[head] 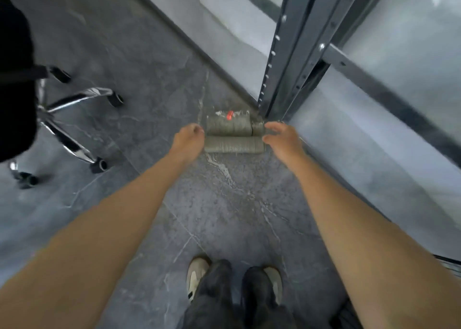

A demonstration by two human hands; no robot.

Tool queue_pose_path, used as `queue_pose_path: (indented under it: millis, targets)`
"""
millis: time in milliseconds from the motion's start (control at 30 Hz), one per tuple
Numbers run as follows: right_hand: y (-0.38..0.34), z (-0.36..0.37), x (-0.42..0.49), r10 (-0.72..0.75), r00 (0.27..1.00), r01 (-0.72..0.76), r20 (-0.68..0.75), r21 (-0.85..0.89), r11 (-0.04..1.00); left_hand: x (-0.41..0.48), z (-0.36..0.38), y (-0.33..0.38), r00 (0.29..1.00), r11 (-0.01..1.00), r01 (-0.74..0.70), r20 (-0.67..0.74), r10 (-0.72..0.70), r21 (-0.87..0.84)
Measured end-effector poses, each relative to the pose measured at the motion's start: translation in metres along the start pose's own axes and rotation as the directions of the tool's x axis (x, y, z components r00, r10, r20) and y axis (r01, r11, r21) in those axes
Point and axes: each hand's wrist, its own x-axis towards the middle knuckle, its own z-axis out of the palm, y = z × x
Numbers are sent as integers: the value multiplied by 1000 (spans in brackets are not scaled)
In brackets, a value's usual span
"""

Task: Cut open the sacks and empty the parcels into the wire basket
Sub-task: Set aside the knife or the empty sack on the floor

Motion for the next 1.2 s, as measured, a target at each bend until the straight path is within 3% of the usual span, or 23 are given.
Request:
queue_pose_path:
  millis: [333,567,700,933,1200]
  targets:
    - [-216,-126,-170,-148,989,145,-12,-115,983,-178,-191,158,987,979,-159,27,157,125]
    - [-311,-190,-277,-190,977,176,-97,-131,976,-271,-284,242,958,949,-287,6,288,131]
    - [-339,-207,-322,-194,966,180,-168,-97,979,-310,-316,268,927,920,-375,31,374,112]
    - [-355,-240,-379,-217,898,188,-382,-112,976,-351,-347,322,810,790,-582,49,584,194]
    - [-322,-296,-462,-137,780,96,-611,-99,990,-411,-312,375,614,568,-787,230,755,239]
